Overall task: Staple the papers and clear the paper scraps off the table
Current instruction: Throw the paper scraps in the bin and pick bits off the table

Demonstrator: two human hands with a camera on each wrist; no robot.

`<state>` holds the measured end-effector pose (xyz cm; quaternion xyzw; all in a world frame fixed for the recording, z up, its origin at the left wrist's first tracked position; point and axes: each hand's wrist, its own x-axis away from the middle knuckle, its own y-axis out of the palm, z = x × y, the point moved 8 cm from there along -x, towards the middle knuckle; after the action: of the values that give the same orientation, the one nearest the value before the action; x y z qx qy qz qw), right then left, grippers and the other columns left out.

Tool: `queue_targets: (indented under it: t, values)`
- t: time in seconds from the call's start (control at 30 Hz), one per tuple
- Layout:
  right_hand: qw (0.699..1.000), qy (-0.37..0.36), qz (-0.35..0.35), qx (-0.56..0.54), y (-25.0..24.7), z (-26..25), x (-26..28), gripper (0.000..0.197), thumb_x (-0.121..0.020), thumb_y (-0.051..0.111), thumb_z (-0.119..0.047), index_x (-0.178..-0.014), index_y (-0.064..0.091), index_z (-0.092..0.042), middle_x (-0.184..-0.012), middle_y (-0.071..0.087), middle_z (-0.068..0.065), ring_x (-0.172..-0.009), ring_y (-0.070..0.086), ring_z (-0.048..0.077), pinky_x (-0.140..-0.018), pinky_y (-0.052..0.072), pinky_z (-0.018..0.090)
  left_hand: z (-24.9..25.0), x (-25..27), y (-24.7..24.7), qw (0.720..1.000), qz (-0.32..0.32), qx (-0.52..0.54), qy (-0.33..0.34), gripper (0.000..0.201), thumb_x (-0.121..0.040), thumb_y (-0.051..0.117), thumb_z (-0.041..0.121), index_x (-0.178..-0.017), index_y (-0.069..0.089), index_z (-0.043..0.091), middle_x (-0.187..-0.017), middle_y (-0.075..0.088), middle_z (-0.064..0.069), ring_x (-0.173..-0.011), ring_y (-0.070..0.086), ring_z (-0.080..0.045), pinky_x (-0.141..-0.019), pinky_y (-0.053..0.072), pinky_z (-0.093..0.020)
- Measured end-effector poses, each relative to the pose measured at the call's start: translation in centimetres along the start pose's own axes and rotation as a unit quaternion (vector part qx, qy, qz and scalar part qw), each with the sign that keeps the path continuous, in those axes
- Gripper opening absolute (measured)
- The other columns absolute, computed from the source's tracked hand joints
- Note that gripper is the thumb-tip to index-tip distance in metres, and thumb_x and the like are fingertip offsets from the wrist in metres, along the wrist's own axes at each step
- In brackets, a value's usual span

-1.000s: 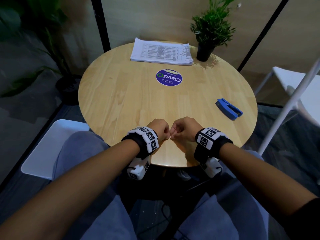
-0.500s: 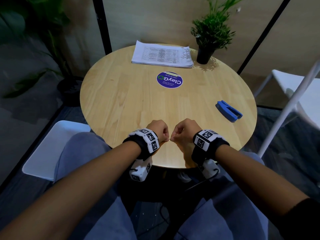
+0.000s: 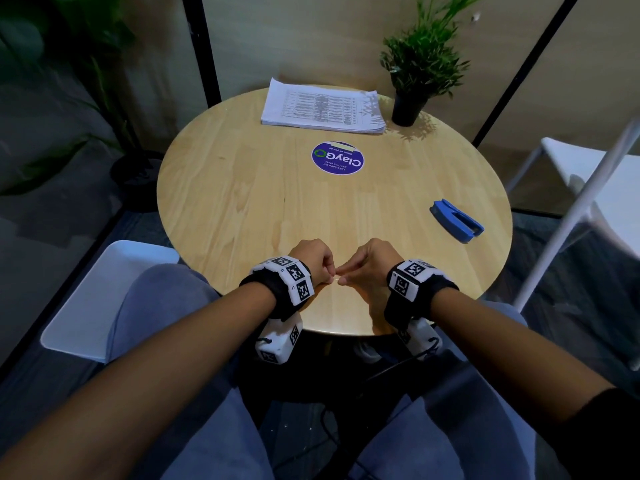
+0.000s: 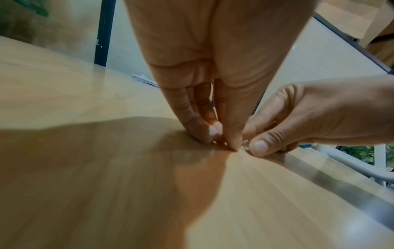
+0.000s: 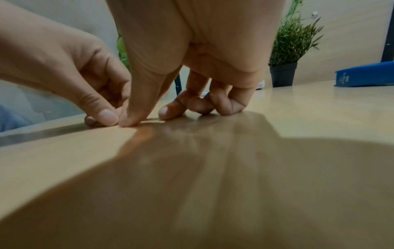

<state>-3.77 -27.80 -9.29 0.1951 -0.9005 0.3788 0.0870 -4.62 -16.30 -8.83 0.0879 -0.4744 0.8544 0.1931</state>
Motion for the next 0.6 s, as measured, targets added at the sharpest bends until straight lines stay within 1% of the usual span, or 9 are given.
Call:
queue_targets:
  t: [0.07,0.13,0.17,0.23,0.3,0.4,0.47,0.53,0.6]
  values:
    - [1.0,-0.009,-0.007,-0.008,0.2,-0.1,0.0,0.015,-0.065,0.084,-0.015,-0.078,0.078,-0.018,-0.077,0.075,0.004,-0.077,0.069,0.014,-0.082,0.054,0.03,0.0,0.0,-0.1,1.0,0.004,0.002,0.0,0.012,-0.079,0.071,0.013,-0.091,0.073,0.01,-0.096,0.073,-0.006,-0.081,0.059,-0.013,-0.081,0.05,-0.029]
    - [1.0,-0.015,-0.007,-0.01,0.1,-0.1,0.0,0.013,-0.065,0.084,-0.015,-0.077,0.078,-0.017,-0.077,0.075,0.006,-0.081,0.07,0.019,-0.084,0.054,0.032,0.0,0.0,-0.1,1.0,0.007,0.003,-0.002,0.012,-0.079,0.071,0.014,-0.091,0.073,0.01,-0.096,0.072,-0.006,-0.081,0.058,-0.012,-0.08,0.05,-0.028]
    - [1.0,-0.019,-0.009,-0.006,0.1,-0.1,0.0,0.013,-0.066,0.083,-0.016,-0.078,0.078,-0.016,-0.077,0.075,0.006,-0.08,0.07,0.018,-0.084,0.054,0.031,0.1,0.1,-0.2,1.0,0.007,0.001,-0.003,0.012,-0.079,0.071,0.014,-0.091,0.073,0.01,-0.096,0.072,-0.006,-0.081,0.058,-0.012,-0.08,0.05,-0.028]
    - [1.0,-0.026,-0.016,0.006,0.2,-0.3,0.0,0.014,-0.067,0.082,-0.016,-0.08,0.078,-0.014,-0.078,0.075,0.004,-0.076,0.068,0.012,-0.082,0.054,0.027,0.1,0.1,-0.2,1.0,0.006,-0.005,-0.004,0.013,-0.079,0.071,0.014,-0.091,0.073,0.01,-0.096,0.072,-0.006,-0.082,0.058,-0.013,-0.081,0.05,-0.029]
    - [0.999,-0.031,-0.024,0.025,0.3,-0.4,0.0,0.014,-0.069,0.081,-0.017,-0.082,0.078,-0.014,-0.076,0.073,-0.002,-0.073,0.065,0.006,-0.078,0.053,0.02,0.0,0.3,-0.2,1.0,0.005,-0.009,-0.006,0.013,-0.079,0.071,0.014,-0.091,0.073,0.01,-0.097,0.073,-0.006,-0.085,0.062,-0.017,-0.082,0.05,-0.03]
    - [0.998,-0.035,-0.024,0.056,0.4,-0.5,0.1,0.012,-0.071,0.08,-0.02,-0.082,0.078,-0.016,-0.072,0.069,-0.006,-0.068,0.06,0.001,-0.07,0.047,0.014,0.1,0.4,-0.2,1.0,0.004,-0.011,-0.008,0.013,-0.079,0.072,0.014,-0.091,0.073,0.009,-0.097,0.073,-0.006,-0.094,0.066,-0.021,-0.084,0.051,-0.032]
    - [0.996,-0.041,-0.02,0.08,0.4,-0.7,0.3,0.011,-0.072,0.079,-0.02,-0.082,0.077,-0.015,-0.072,0.066,-0.007,-0.066,0.058,-0.001,-0.067,0.043,0.012,0.1,0.5,-0.2,1.0,0.005,-0.011,-0.01,0.013,-0.079,0.072,0.014,-0.091,0.073,0.009,-0.098,0.072,-0.007,-0.093,0.065,-0.021,-0.083,0.051,-0.031]
    - [0.993,-0.045,-0.018,0.104,0.5,-0.9,0.6,0.01,-0.075,0.077,-0.02,-0.083,0.076,-0.013,-0.076,0.066,-0.005,-0.067,0.056,-0.002,-0.066,0.041,0.013,0.2,0.6,-0.2,1.0,0.006,-0.012,-0.012,0.012,-0.08,0.072,0.014,-0.091,0.073,0.009,-0.098,0.072,-0.007,-0.091,0.065,-0.02,-0.082,0.05,-0.03]
    - [0.989,-0.05,-0.014,0.139,0.7,-1.2,0.8,0.011,-0.079,0.073,-0.021,-0.085,0.074,-0.012,-0.085,0.069,-0.001,-0.073,0.056,0.006,-0.072,0.041,0.019,0.2,0.7,-0.2,1.0,0.007,-0.014,-0.014,0.012,-0.08,0.071,0.014,-0.091,0.073,0.009,-0.098,0.072,-0.007,-0.094,0.065,-0.021,-0.082,0.05,-0.031]
